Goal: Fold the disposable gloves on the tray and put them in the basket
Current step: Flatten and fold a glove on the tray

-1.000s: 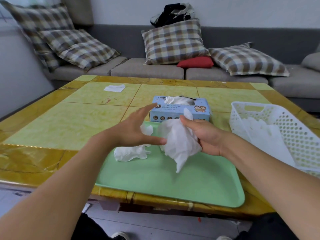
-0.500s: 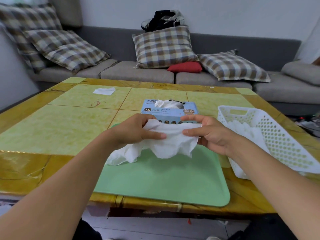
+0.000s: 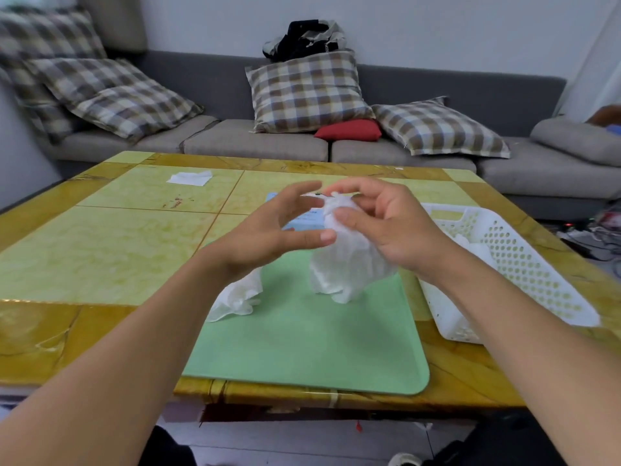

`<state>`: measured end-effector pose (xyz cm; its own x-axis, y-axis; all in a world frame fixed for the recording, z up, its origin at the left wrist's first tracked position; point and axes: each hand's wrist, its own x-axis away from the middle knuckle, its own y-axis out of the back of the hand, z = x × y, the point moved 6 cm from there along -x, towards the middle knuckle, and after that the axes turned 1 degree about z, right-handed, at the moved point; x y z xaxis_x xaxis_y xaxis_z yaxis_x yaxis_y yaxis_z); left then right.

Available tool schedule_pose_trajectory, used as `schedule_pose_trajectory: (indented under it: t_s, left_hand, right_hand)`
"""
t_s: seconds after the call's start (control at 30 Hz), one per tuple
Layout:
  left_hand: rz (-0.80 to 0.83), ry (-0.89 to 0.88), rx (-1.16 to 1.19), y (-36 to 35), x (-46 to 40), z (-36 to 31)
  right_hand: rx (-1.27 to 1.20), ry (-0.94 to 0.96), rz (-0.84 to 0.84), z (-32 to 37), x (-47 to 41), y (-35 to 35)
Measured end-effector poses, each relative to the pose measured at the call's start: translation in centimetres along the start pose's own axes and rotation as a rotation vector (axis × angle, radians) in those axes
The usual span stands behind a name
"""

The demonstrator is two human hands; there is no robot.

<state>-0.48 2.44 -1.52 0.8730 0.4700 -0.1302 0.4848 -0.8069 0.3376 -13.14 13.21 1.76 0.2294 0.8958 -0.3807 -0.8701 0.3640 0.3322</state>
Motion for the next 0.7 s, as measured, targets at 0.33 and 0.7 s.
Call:
schedule_pose_trajectory:
  t_s: [0.33, 0.7]
  left_hand:
    - [-0.079, 0.026, 0.12, -2.0, 0.4, -0.7]
    - [-0.06, 0.204, 0.205, -1.4, 0.3, 0.0]
  right_hand:
    - [-0.235, -0.521, 0.208, -3.8, 2.9, 0.2]
    - [-0.506, -0.631, 0.178, -5.3, 3.0, 0.0]
